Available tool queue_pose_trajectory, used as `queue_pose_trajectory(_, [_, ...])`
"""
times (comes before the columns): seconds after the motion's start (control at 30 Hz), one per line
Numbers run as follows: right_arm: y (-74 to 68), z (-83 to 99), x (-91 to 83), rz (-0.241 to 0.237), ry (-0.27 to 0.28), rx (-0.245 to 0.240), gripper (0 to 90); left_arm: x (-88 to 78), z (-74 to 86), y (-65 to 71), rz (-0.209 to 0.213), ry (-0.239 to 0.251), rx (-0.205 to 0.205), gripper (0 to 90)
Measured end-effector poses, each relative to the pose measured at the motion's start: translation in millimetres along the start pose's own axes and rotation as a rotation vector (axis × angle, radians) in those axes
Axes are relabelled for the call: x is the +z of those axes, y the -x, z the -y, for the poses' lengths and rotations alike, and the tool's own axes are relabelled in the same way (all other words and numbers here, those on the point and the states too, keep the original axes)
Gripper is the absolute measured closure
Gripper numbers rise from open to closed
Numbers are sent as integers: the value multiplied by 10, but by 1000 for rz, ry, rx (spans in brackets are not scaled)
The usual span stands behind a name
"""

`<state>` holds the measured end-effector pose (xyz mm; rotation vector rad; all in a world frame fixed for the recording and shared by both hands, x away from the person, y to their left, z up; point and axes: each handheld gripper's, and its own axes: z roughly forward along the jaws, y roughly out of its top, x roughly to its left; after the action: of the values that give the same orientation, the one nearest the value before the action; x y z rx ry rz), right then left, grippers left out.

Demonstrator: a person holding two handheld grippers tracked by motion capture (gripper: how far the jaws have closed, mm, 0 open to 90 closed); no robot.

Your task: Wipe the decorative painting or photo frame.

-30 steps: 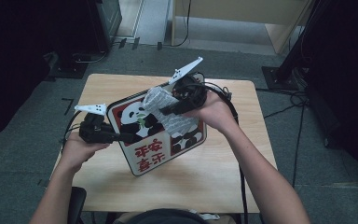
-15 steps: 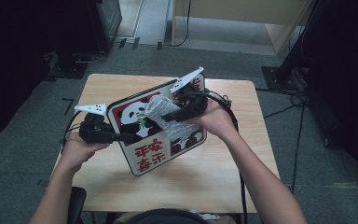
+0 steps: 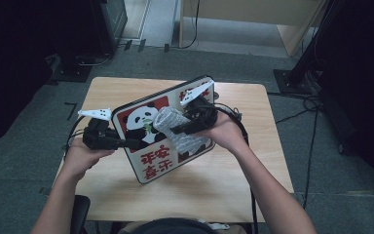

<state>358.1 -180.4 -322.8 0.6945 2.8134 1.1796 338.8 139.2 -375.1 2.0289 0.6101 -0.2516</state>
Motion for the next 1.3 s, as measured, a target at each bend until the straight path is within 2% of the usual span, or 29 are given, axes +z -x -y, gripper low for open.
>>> queue_pose_trajectory(0.67, [4,303,206,-21,-1,-3,661,0,0,0,1,0,0,754])
queue_pose_trajectory(1.3, [-4,565,397,-30,-43,45,661,0,2,3,0,0,1,753])
